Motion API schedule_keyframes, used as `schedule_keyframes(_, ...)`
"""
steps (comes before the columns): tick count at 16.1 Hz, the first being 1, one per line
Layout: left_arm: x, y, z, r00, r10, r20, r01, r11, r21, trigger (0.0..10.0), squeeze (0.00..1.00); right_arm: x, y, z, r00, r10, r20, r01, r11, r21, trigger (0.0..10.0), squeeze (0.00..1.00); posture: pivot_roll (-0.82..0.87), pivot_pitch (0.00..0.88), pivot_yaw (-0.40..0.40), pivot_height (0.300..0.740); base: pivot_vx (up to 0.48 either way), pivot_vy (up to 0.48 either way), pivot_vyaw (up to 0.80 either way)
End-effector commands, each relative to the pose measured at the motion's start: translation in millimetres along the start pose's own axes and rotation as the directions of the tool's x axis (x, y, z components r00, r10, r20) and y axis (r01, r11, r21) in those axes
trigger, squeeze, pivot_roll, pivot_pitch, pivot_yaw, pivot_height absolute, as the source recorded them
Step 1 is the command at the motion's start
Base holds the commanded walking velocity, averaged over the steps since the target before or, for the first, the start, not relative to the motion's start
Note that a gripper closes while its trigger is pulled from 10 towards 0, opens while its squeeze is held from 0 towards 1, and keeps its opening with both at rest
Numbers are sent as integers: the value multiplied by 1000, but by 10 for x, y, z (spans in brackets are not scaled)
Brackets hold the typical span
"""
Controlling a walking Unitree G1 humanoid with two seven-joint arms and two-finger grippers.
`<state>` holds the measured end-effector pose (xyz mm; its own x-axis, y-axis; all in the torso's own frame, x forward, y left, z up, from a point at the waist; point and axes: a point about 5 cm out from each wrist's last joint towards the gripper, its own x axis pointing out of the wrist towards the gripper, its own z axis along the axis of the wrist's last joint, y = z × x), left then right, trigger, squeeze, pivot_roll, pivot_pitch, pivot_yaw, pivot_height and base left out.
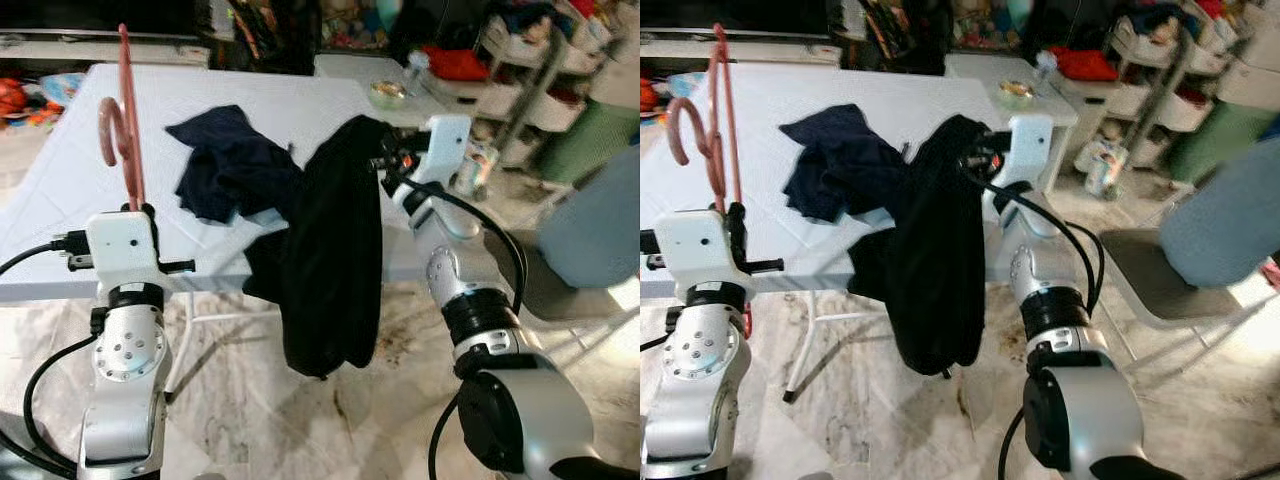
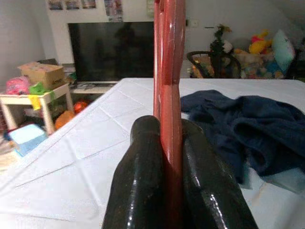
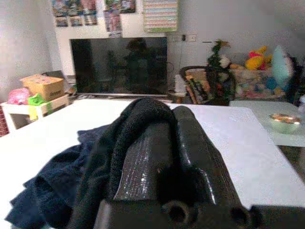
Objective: Hang hanger
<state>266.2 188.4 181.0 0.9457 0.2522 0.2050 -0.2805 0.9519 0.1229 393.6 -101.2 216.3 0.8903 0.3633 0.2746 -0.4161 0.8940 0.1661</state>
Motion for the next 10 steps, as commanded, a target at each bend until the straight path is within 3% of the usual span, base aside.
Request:
schedule_keyframes(1,5,-28,74,1000,-16,24,16,1000,-12,10000,0,30,-4,142,999,2,48,-1,1000,-12,10000,0,46,0,-109,740,274,0,0)
schedule_keyframes(10,17,-23,70,1000,-5,15,5,1000,-16,10000,0,44,55,149,999,29,45,-29,1000,-12,10000,0,44,0,-114,740,313,0,0)
